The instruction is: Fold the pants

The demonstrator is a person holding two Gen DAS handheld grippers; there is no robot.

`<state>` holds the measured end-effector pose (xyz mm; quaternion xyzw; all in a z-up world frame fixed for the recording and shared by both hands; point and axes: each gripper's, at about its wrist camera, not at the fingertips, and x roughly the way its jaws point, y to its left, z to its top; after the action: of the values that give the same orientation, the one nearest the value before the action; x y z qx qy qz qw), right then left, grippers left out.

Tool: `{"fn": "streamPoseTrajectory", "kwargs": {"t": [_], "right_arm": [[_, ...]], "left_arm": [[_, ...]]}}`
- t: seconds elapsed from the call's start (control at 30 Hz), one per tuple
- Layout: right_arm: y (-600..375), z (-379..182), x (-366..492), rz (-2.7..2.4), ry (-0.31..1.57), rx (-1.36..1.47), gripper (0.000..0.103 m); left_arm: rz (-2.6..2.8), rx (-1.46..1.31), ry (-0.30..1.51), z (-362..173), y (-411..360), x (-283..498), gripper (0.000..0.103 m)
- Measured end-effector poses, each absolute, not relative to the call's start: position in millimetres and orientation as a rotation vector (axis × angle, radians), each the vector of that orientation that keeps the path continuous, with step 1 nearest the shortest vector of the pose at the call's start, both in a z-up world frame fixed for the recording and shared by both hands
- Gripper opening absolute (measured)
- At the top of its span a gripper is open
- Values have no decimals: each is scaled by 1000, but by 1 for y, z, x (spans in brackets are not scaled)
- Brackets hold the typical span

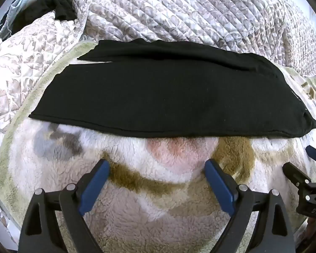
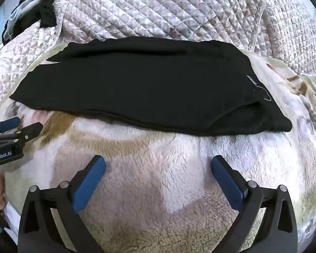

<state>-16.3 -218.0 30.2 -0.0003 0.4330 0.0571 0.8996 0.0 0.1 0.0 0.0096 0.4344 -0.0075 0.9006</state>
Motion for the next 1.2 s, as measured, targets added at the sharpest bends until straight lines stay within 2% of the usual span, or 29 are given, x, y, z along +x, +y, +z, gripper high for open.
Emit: {"fn": "streamPoseTrajectory", "kwargs": {"t": [1.2], "right_arm": [[-216, 30, -18, 109, 888, -11, 102]], "left_arm": [[-22, 12, 903, -2, 2, 1, 96]]}}
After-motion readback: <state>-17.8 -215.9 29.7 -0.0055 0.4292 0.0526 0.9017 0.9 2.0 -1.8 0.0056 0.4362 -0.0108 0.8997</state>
